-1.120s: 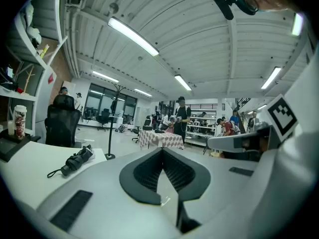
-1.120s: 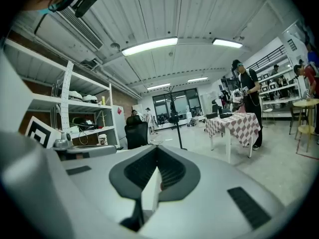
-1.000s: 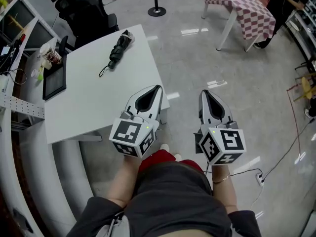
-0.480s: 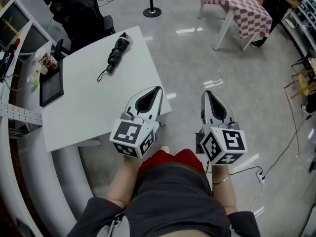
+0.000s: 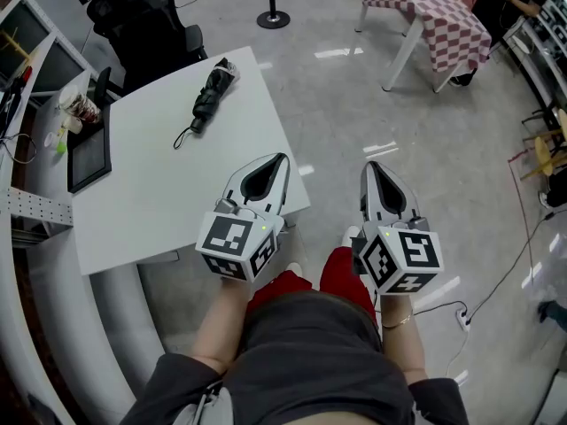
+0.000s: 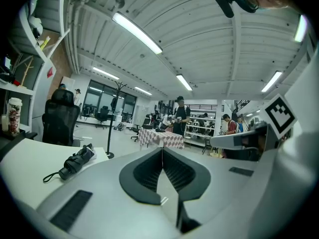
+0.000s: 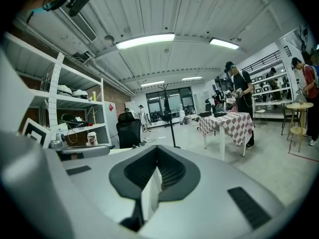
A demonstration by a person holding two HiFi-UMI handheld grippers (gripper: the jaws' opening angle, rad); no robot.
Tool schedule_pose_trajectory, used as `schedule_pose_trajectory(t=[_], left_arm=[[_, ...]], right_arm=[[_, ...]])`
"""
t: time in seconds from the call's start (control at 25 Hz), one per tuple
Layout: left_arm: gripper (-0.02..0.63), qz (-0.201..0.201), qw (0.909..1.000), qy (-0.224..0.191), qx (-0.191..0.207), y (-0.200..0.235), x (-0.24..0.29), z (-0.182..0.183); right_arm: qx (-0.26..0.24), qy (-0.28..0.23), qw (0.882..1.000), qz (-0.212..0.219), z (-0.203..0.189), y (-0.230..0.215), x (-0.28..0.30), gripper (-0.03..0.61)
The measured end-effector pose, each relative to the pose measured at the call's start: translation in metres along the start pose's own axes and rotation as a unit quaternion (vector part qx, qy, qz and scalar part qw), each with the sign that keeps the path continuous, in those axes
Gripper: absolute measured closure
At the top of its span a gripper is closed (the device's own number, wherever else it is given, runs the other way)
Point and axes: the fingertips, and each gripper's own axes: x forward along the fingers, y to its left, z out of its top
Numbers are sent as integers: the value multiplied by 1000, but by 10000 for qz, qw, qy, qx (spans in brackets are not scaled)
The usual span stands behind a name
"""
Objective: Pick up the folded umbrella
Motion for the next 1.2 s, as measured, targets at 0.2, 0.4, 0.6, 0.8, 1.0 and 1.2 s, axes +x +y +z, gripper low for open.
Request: schedule_pose_trajectory(t=[0.2, 0.4, 0.6, 0.8, 1.0, 1.2], left_arm=[[600, 144, 9999, -47, 16, 5, 18, 3], [600, 418, 9991, 12, 64, 9, 42, 6], [600, 836, 9965, 22, 57, 16, 72, 8], [598, 1275, 9918, 16, 46, 20, 105, 15], [597, 1781, 9840, 40, 45, 20, 133, 20], [597, 2377, 9713, 15, -36, 26, 148, 25]], right_arm=[[-12, -42, 9999, 133, 8, -13, 19, 560], [7, -32, 9994, 357, 17, -30, 43, 560], [-7, 66, 9978, 661, 23, -56, 72, 560], [-16, 148, 9944, 1047, 36, -83, 104, 560], [-35, 248, 9884, 1496, 46, -110, 131, 560], [-79, 354, 9806, 1926, 56, -132, 152, 560]])
